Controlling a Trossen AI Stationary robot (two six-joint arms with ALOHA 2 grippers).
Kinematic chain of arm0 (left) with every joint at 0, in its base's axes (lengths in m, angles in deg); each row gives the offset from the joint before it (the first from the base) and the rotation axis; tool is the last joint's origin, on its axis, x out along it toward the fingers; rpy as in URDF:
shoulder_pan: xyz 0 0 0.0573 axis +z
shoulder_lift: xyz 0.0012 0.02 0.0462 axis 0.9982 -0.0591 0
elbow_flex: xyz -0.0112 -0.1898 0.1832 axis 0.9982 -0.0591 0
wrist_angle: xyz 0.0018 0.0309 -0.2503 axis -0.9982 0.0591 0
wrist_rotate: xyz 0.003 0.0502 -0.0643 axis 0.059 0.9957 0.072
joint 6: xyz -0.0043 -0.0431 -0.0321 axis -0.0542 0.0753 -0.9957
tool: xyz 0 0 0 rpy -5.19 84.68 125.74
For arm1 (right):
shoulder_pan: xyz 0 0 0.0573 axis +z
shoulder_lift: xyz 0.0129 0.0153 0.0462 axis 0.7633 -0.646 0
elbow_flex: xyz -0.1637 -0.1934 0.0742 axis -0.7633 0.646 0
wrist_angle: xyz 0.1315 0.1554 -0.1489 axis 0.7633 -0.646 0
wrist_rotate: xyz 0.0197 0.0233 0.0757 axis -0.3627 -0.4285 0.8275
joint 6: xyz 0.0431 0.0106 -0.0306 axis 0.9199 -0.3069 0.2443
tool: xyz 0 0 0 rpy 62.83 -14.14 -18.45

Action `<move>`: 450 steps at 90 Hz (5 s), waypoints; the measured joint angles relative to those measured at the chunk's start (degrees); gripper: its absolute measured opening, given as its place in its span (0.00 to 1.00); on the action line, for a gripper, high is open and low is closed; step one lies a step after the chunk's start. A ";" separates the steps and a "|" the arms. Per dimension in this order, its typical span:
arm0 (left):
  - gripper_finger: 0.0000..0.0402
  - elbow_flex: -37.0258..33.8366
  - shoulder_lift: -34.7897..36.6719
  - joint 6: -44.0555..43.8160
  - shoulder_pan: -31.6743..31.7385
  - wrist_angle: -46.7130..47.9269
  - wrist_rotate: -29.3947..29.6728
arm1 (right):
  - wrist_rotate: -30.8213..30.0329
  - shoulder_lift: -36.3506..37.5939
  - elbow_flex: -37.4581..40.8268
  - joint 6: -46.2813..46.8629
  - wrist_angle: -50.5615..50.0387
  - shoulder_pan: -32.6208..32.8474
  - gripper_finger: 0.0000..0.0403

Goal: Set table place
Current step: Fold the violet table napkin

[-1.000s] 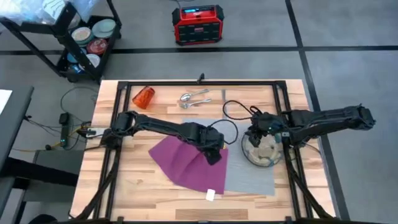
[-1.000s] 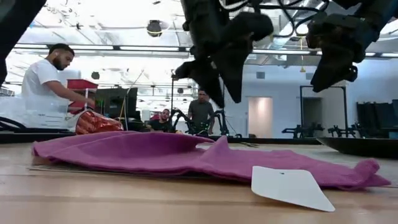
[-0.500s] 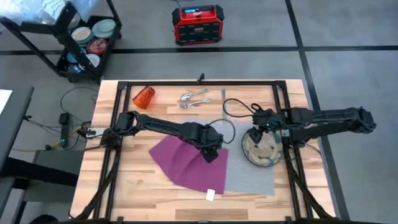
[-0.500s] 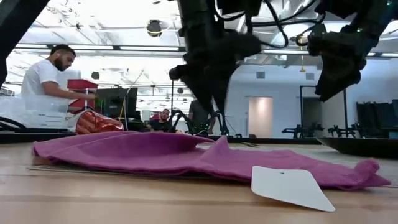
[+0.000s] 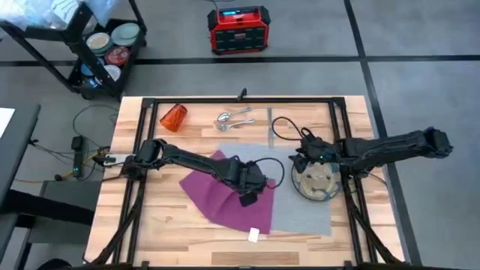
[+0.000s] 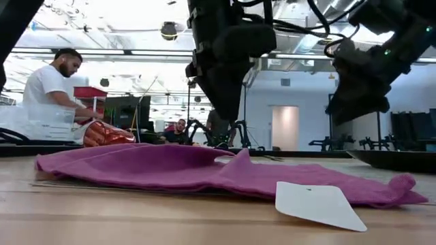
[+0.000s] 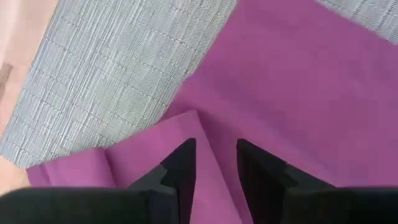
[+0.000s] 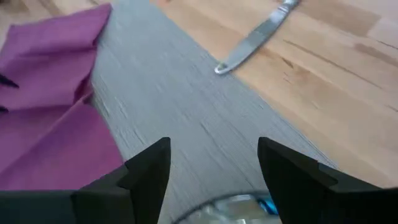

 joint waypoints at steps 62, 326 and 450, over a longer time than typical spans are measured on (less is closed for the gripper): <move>0.24 -10.43 0.02 5.07 -0.48 -8.87 2.18 | -0.12 -5.93 0.92 -0.59 2.78 -1.08 0.57; 0.24 -37.29 17.78 -20.45 4.99 -32.18 -5.67 | -1.76 -5.98 0.87 -1.45 6.47 -1.78 0.57; 0.24 -32.02 17.88 -18.51 5.22 -22.33 0.12 | -1.58 -5.98 0.87 -1.29 6.54 -1.82 0.57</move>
